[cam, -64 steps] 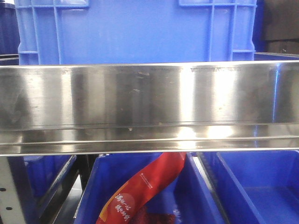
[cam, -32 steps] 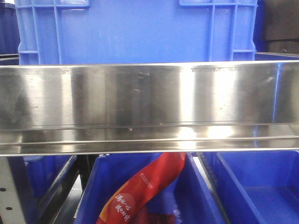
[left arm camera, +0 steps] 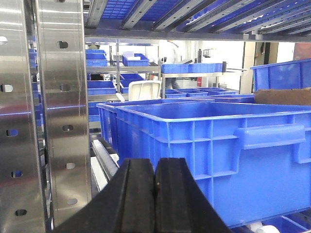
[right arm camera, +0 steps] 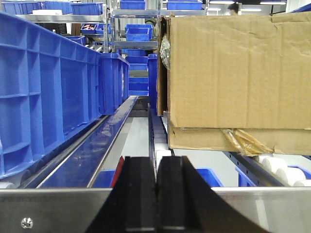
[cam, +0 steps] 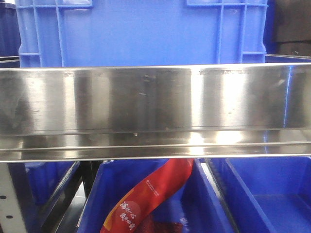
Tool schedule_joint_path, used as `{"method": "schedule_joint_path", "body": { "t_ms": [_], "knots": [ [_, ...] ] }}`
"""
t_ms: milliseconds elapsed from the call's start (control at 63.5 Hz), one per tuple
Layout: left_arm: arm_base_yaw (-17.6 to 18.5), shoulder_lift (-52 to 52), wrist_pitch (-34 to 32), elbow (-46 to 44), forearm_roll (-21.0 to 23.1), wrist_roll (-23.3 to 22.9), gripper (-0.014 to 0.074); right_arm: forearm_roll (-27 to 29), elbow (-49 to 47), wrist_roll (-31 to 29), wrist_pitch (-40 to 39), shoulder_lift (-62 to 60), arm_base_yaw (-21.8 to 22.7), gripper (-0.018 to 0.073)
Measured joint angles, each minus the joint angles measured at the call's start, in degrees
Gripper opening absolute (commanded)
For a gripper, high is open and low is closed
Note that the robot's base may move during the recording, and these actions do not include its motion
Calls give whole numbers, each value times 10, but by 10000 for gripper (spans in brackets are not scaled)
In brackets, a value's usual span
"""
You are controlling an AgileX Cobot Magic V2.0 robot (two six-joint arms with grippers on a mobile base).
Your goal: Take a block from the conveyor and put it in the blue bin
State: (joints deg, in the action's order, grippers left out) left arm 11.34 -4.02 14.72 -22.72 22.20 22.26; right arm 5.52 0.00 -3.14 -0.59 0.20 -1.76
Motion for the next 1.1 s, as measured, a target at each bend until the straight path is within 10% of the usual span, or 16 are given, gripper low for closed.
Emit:
{"method": "schedule_joint_path", "body": {
  "t_ms": [268,583,834,1102],
  "knots": [
    [0,0,0,0,-1,0,-111,0,0,1,0,0,0,-168],
    [-1,0,-32,27,-120,-3,-111,0,0,1,0,0,0,-168],
    [-41,35,-120,148,-215,-223,-111,0,0,0,-1,0,0,-168],
    [-96,37,-144,226,-237,-270,-111,0,0,0,-2,0,0,-168]
  ]
}}
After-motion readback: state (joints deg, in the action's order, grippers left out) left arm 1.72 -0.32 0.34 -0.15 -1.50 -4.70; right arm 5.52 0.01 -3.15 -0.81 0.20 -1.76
